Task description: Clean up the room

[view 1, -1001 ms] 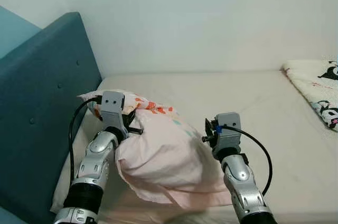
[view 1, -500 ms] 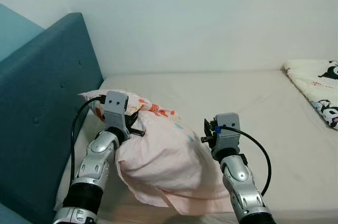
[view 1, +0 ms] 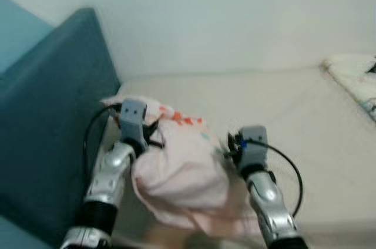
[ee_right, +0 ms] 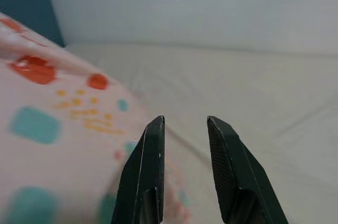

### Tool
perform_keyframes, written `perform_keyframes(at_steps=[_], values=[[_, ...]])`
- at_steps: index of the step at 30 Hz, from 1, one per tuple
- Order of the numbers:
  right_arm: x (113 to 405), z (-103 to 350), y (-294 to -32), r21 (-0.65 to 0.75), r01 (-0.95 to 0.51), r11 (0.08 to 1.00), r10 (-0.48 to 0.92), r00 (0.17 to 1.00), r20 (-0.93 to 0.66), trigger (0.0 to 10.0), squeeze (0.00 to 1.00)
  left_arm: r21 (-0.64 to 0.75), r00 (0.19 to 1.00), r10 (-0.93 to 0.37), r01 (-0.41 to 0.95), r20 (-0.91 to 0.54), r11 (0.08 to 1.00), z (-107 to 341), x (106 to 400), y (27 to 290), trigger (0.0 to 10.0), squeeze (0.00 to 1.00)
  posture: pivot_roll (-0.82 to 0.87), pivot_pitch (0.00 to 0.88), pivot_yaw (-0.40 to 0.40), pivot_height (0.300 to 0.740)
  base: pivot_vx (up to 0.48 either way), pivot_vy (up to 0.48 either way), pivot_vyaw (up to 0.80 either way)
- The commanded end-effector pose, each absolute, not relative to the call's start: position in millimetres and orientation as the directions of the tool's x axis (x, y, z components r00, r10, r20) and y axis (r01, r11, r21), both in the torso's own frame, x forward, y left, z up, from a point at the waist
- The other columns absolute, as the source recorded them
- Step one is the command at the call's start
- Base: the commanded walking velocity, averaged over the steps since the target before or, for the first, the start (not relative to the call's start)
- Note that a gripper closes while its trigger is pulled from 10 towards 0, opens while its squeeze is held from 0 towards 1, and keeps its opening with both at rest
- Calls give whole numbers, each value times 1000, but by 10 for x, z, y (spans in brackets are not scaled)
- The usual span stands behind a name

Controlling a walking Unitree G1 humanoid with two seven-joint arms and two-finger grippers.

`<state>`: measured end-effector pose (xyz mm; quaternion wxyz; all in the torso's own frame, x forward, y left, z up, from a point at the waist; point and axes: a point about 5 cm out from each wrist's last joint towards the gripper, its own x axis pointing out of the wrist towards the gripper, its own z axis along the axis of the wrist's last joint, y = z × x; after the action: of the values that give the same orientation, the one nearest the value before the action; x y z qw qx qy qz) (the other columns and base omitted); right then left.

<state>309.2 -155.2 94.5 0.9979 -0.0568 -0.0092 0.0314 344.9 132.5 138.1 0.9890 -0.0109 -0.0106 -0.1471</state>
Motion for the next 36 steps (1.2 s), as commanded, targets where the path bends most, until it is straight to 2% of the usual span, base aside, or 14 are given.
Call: perform_keyframes(at_steps=[1,14,21,36], values=[[3072,905,-1504,-92,-71,993,72,997,2,10000,0,-18,962,-252,255,104,967,1547,3475,1417,10000,0,-16,0,27,740,0,307,0],[3073,907,-1508,-90,-70,993,71,997,4,10000,0,6,965,-241,242,108,970,1574,3488,1404,10000,0,-17,0,28,740,0,-455,0],[3061,889,-1523,-90,-67,994,67,998,-2,10000,0,-12,961,-258,260,99,965,1563,3490,1318,10000,0,-19,0,29,740,0,0,0],[3081,894,-1546,-106,-59,993,58,998,-12,10000,0,54,955,-288,284,69,957,1485,3503,1205,10000,0,-22,0,26,740,0,0,0]])
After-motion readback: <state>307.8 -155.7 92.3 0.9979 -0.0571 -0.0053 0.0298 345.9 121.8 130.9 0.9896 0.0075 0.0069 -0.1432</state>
